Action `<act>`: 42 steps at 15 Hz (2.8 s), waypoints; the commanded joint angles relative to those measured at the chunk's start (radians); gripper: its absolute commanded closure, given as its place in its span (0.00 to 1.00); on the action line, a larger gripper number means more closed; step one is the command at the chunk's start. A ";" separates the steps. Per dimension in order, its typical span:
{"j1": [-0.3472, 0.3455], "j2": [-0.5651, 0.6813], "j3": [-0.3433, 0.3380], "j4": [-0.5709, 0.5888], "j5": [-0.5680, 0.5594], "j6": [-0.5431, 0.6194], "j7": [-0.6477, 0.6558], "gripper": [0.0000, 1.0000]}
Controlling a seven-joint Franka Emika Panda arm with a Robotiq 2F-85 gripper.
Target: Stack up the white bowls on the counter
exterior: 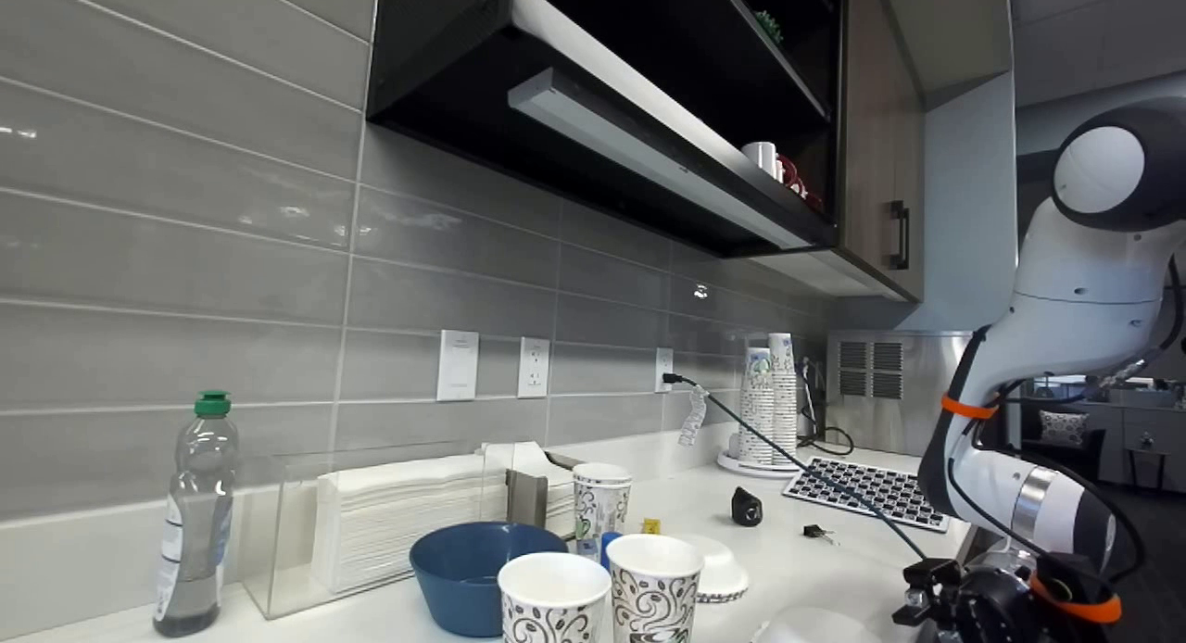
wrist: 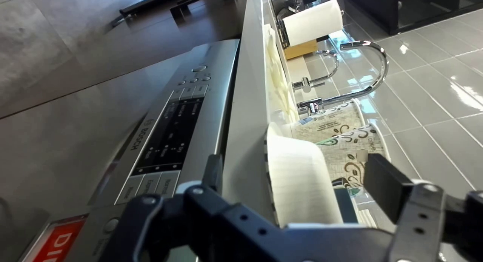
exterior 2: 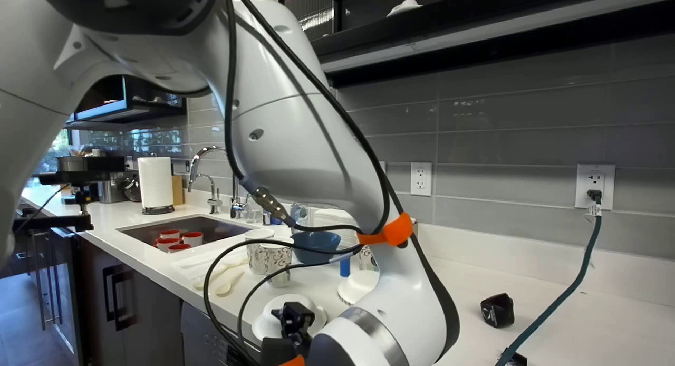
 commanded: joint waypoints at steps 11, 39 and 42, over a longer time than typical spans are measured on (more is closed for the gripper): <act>-0.006 0.057 0.001 0.058 0.014 -0.044 -0.009 1.00; 0.061 -0.125 0.005 0.076 0.020 -0.099 -0.048 1.00; 0.100 -0.171 0.023 0.119 0.032 -0.096 -0.015 1.00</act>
